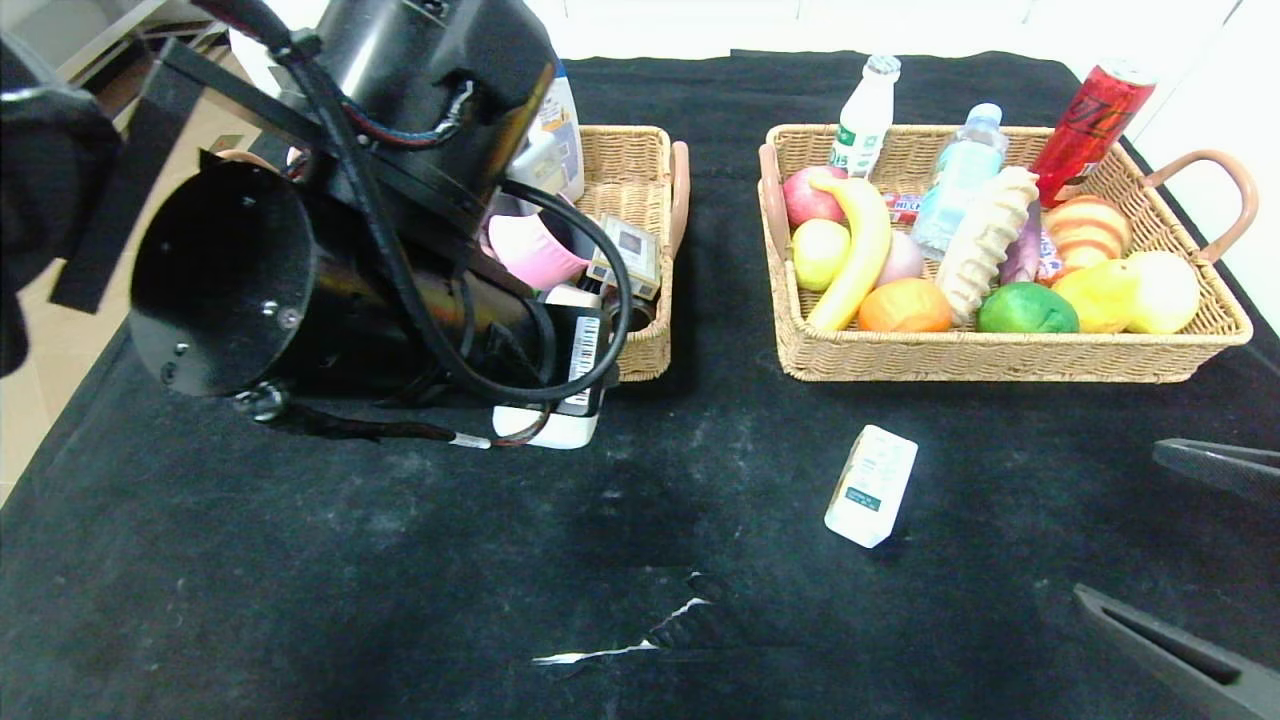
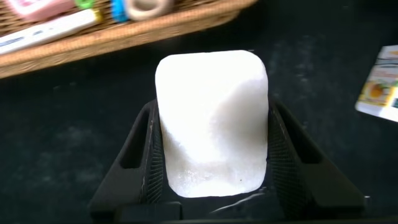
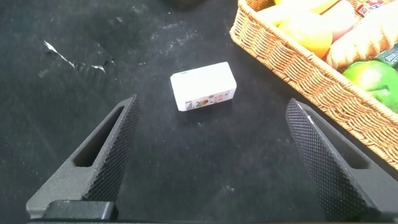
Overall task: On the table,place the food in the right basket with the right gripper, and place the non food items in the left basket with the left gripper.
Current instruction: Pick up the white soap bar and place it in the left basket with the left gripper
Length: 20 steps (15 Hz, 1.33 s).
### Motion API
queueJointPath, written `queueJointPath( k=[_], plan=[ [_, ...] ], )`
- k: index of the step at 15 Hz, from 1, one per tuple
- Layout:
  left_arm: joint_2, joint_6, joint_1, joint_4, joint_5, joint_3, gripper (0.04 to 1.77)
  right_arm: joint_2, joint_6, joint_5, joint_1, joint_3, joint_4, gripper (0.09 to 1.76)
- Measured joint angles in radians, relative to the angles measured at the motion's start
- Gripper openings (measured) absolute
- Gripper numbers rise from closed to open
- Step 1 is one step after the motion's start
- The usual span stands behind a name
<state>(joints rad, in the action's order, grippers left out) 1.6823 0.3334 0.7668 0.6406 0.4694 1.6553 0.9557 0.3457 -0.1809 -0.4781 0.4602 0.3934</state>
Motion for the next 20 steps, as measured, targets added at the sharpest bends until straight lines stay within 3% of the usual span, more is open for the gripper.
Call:
queueJointPath(
  k=[5,10,12,18,20],
  plan=[
    [-0.069,-0.059,-0.138,-0.016,-0.025,-0.060,1.01,0.000,0.004,0.000,-0.001,-0.001,0.001,1.71],
    [-0.085,-0.141,-0.308,-0.139,-0.136,-0.066,1.01,0.000,0.004,0.000,-0.001,-0.002,0.003,1.71],
    [-0.083,-0.170,-0.343,-0.187,-0.180,-0.067,1.01,0.000,0.005,0.000,-0.001,-0.003,0.002,1.71],
    [-0.023,-0.236,-0.439,-0.327,-0.191,-0.060,1.01,0.005,0.004,-0.001,-0.001,-0.005,0.000,1.71],
    [0.010,-0.238,-0.474,-0.338,-0.224,-0.040,1.01,0.006,0.004,-0.002,-0.001,-0.005,0.000,1.71]
  ],
)
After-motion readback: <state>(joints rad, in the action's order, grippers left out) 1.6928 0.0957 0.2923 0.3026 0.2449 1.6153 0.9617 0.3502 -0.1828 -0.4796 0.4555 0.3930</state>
